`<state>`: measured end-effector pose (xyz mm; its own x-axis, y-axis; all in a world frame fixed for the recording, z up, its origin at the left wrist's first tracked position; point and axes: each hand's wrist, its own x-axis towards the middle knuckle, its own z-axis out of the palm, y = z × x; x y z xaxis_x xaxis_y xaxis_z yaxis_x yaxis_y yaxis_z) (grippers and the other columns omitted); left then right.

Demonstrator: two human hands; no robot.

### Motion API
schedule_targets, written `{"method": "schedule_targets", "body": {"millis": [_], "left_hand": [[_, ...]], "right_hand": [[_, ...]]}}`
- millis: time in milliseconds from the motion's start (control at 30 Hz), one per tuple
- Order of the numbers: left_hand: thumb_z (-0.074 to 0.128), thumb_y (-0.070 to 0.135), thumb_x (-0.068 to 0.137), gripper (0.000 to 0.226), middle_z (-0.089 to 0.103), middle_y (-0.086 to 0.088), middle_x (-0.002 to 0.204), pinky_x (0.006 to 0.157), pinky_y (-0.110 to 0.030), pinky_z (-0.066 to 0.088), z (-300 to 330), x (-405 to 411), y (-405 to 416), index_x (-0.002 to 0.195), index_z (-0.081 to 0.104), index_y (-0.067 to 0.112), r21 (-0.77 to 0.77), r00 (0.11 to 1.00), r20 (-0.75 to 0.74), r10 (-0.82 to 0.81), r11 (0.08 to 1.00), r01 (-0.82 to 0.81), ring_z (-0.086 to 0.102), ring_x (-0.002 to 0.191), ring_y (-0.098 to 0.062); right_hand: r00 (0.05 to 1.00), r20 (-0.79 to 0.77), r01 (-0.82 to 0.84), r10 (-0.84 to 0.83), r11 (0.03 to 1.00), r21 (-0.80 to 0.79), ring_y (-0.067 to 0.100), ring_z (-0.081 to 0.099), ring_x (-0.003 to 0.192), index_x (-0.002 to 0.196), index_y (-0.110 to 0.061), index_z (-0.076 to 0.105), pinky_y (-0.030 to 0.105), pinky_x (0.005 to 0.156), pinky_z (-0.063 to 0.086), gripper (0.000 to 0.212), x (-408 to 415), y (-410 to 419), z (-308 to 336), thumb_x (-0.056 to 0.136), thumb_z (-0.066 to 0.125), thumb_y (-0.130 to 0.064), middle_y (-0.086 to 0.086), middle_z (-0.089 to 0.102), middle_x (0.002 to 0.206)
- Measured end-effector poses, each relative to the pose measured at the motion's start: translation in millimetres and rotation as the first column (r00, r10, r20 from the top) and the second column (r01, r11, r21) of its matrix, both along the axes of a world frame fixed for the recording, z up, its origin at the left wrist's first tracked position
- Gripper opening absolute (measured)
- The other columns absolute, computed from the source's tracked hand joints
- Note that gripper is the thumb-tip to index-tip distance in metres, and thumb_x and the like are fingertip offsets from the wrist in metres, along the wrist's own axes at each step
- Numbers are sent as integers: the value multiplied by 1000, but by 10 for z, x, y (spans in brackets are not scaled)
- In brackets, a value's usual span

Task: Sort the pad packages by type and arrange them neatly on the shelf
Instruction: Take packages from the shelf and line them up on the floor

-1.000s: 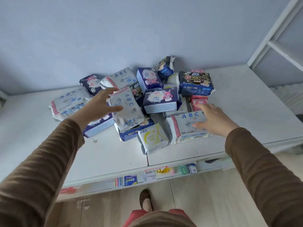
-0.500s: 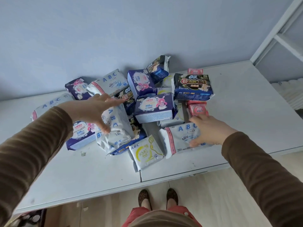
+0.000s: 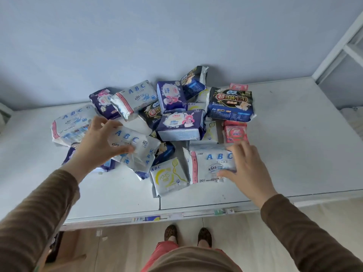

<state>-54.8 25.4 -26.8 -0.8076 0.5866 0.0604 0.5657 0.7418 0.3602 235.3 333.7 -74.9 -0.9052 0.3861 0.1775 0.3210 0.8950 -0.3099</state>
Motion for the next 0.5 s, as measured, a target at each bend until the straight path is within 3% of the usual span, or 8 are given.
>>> {"method": "schedule_targets", "body": {"millis": [100, 200, 300, 367, 433, 500], "left_hand": [[78, 71, 53, 88, 30, 14, 130, 92, -39, 48, -65, 159, -121, 124, 50, 27, 92, 997, -74, -12, 996, 19, 48, 111, -22], [78, 68, 52, 86, 21, 32, 133, 99, -40, 43, -79, 252, -264, 117, 51, 19, 136, 987, -149, -55, 988, 76, 46, 122, -26], [74, 73, 52, 87, 45, 11, 133, 99, -46, 44, -44, 260, -374, 114, 50, 16, 38, 970, -216, -108, 992, 119, 43, 119, -27], [75, 74, 52, 96, 57, 1, 126, 94, -47, 47, 27, 240, -443, 125, 45, 19, -34, 983, -155, -100, 995, 96, 46, 114, -26], [78, 69, 53, 102, 58, -3, 126, 91, -48, 49, 94, 175, -460, 134, 37, 24, -110, 983, -115, -141, 986, 128, 50, 112, -29], [85, 60, 55, 114, 50, -4, 128, 83, -46, 52, 159, 106, -490, 147, 23, 35, -223, 968, -120, -221, 956, 190, 54, 105, -28]], "right_hand": [[998, -38, 54, -50, 991, 123, 23, 44, 93, 104, -15, 53, 34, 69, 49, 67, 50, -64, -39, 62, 81, -59, 2, 48, 104], [996, 29, 77, -86, 969, 233, 23, 41, 92, 117, -16, 53, 38, 75, 45, 83, 64, -65, -33, 59, 78, -70, 1, 48, 102], [993, 87, 53, -81, 956, 289, 29, 44, 109, 117, -18, 54, 44, 87, 43, 86, 56, -50, 9, 55, 75, -74, 4, 48, 119], [989, 139, 19, -52, 972, 233, 33, 43, 122, 116, -18, 48, 46, 91, 43, 84, 40, -62, 25, 55, 77, -69, 6, 45, 134], [977, 210, 12, -32, 996, 94, 30, 48, 111, 119, -20, 38, 41, 79, 47, 85, 27, -55, 7, 59, 83, -61, 6, 47, 126], [968, 248, 34, -39, 999, 27, 29, 46, 110, 134, -22, 30, 40, 79, 49, 96, 24, -100, -13, 63, 86, -52, 8, 47, 128]]}}
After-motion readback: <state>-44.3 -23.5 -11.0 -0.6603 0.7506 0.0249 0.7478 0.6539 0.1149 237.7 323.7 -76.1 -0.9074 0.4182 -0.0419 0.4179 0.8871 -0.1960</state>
